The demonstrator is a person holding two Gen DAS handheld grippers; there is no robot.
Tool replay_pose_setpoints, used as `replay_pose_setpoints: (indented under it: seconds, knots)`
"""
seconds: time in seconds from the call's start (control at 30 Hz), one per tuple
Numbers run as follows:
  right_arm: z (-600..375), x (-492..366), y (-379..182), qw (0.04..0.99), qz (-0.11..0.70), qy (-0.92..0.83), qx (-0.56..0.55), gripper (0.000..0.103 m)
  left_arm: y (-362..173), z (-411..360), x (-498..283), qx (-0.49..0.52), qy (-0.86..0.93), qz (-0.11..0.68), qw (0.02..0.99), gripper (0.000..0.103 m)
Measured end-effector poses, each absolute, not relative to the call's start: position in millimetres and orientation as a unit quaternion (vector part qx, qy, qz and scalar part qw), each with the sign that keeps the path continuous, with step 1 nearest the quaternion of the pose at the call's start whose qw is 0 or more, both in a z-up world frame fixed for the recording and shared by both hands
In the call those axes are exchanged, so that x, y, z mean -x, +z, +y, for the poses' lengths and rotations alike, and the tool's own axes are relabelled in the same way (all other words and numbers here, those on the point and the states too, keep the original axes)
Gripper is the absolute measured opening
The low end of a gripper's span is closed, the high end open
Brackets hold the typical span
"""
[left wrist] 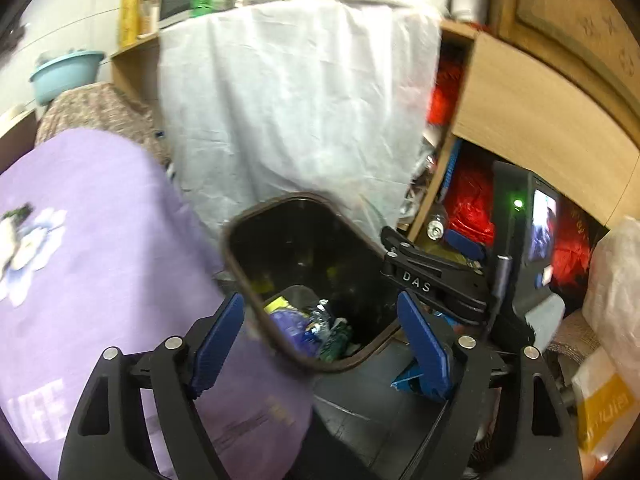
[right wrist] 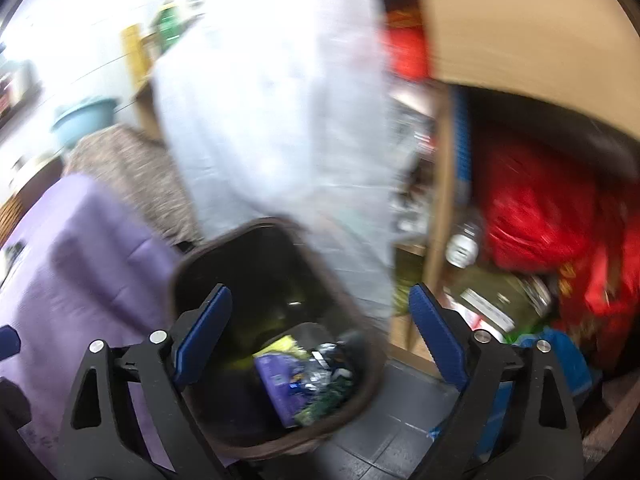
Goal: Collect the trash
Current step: 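Move both tools back over the table toward the yellow can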
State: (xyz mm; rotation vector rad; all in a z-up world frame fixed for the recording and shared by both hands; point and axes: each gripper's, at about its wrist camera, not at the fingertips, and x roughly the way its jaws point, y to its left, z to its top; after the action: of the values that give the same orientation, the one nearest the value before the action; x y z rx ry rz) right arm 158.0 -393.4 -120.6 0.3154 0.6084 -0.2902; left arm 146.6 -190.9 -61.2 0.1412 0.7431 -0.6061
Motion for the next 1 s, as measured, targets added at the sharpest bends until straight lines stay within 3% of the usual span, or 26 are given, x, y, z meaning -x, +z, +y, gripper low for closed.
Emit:
replay_pose_setpoints:
  seconds: [0.63, 1.0]
  knots:
    - [-188.3, -221.7, -36.6, 0.912, 0.348, 0.2, -0.081, 0.09, -20.8, 35.0, -128.5, -0.022, -0.063, 0.334, 0.94, 0.088]
    - [-46.1, -284.3, -10.6, 0.867, 0.405, 0.29, 0.028, 0.091, -10.6, 121.1, -129.7, -0.02, 0.033, 0.335, 0.941, 0.097]
